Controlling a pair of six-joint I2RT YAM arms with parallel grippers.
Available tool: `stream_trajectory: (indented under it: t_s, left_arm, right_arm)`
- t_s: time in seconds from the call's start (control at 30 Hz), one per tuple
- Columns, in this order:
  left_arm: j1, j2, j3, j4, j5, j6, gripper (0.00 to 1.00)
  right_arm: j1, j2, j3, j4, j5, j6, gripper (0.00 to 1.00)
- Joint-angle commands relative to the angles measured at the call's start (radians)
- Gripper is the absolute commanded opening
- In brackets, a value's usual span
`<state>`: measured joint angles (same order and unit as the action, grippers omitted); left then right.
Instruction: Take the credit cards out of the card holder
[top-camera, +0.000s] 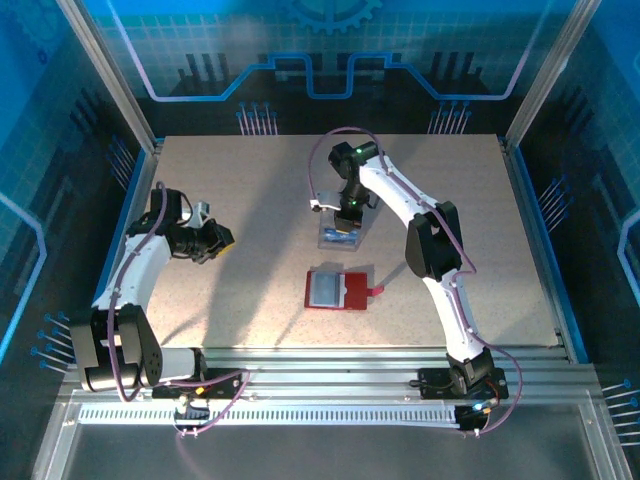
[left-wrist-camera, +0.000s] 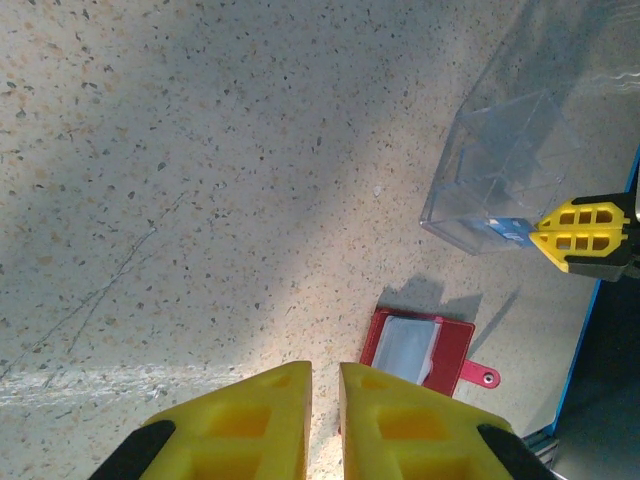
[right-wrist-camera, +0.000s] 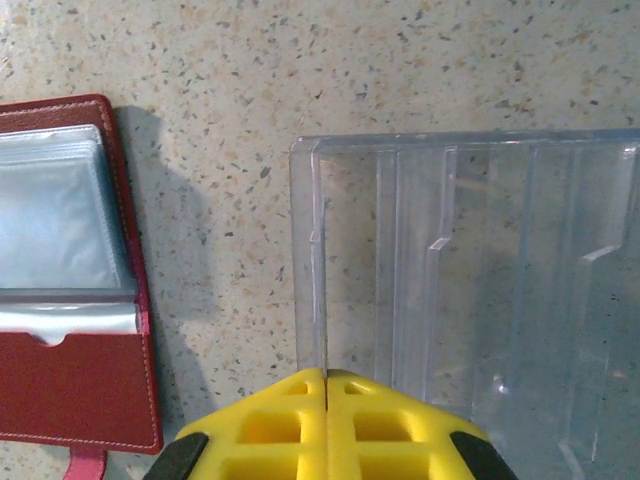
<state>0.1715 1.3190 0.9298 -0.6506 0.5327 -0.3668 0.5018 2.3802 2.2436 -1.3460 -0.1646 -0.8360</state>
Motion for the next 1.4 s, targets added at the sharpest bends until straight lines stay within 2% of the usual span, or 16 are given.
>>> stream_trajectory:
  t_s: [0.0, 0.3, 0.47, 0.57, 0.67, 0.93, 1.13, 1.37]
  left_arm:
    - [0.010, 0.005, -0.016, 0.002, 0.036, -0.013, 0.16]
    - [0.010, 0.011, -0.017, 0.006, 0.035, -0.016, 0.16]
    - [0.010, 0.017, -0.014, 0.004, 0.036, -0.014, 0.16]
    - [0.010, 0.017, -0.013, 0.003, 0.033, -0.013, 0.16]
    - [0.010, 0.014, -0.013, 0.002, 0.032, -0.012, 0.16]
    - [0.010, 0.013, -0.013, 0.004, 0.033, -0.013, 0.16]
    - [-0.005, 0.016, -0.012, 0.019, 0.044, -0.034, 0.16]
    - [-0.115, 0.028, -0.010, 0.077, 0.023, -0.102, 0.16]
  right_arm:
    - [0.001, -0.012, 0.002, -0.075, -0.033, -0.036, 0.00]
    - [0.001, 0.031, 0.026, -0.091, -0.094, -0.069, 0.00]
    - [0.002, 0.041, 0.050, -0.096, -0.107, -0.066, 0.05]
    - [0.002, 0.034, 0.050, -0.077, -0.082, -0.052, 0.16]
    - [0.001, 0.017, 0.044, -0.055, -0.060, -0.039, 0.22]
    - [0.001, -0.050, -0.024, 0.043, -0.029, 0.003, 0.25]
    - [0.000, -0.172, -0.152, 0.199, -0.055, 0.104, 0.29]
    - [-0.004, -0.356, -0.415, 0.499, -0.073, 0.365, 0.34]
